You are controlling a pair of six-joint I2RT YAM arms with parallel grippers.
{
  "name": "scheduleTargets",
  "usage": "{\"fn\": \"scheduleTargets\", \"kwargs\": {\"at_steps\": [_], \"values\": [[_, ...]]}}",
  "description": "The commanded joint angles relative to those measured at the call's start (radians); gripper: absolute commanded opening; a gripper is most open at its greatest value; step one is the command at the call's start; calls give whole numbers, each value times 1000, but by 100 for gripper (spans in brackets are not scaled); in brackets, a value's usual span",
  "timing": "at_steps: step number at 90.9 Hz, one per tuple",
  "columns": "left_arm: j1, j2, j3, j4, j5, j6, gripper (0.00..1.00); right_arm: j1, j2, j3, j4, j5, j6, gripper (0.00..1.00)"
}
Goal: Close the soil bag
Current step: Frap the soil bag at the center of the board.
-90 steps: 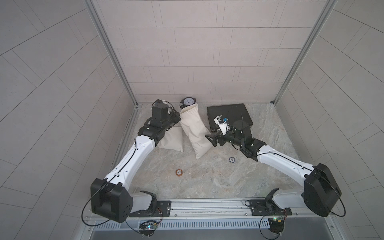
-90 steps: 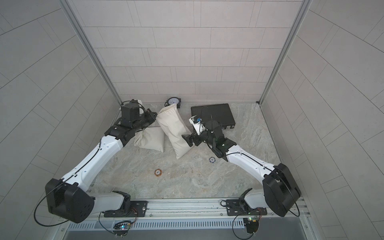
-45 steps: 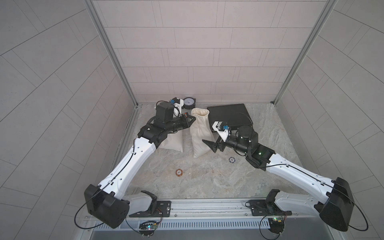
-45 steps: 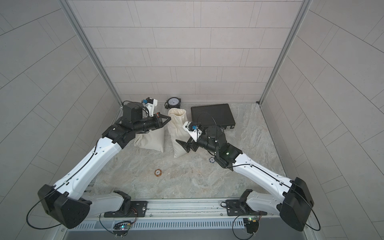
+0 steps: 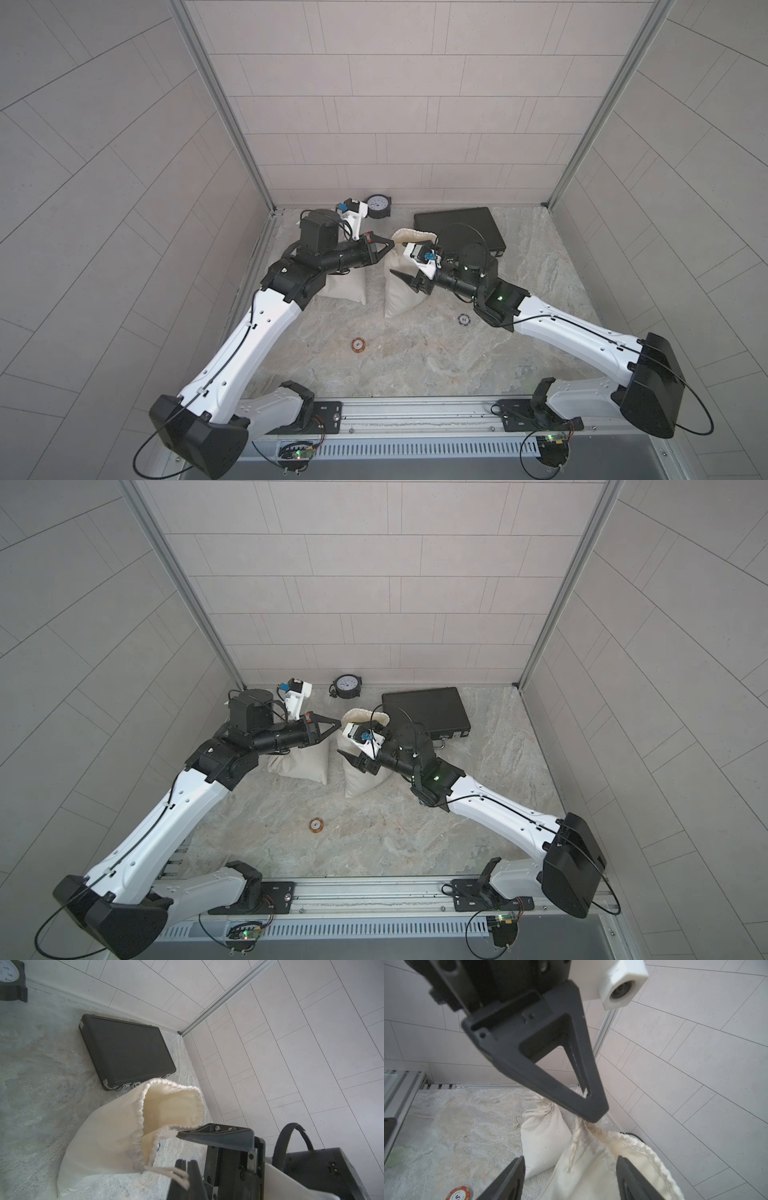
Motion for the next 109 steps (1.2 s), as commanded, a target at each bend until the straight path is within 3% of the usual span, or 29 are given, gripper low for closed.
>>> {"fn": "scheduleTargets", "kwargs": {"at_steps": [1,23,37,48,54,59,71,92,98,109], "values": [[-7,-31,7,35,29,1,0,4,48,47,45,60,-12,62],[-4,-130,-19,55,-48,-3,0,-64,154,-13,89,260,73,30],[8,-196,-5,8,-108,25,0,-196,157,-112,53,372,226,22],[13,-218,8,3,-116,33,0,-242,121,-174,18,371,269,21],[14,-212,12,3,-109,41,0,-241,83,-183,0,310,266,23],[13,-186,19,3,-72,46,0,-239,44,-178,-20,181,245,27],[9,-116,19,66,61,29,0,-206,-48,-162,20,-68,290,47],[9,-81,-10,97,47,12,0,-41,-97,-77,-5,-53,173,74],[10,-85,-22,110,47,4,0,-17,-74,-50,3,-34,163,75],[9,-94,-28,112,49,0,0,3,-27,0,53,24,180,66]]}}
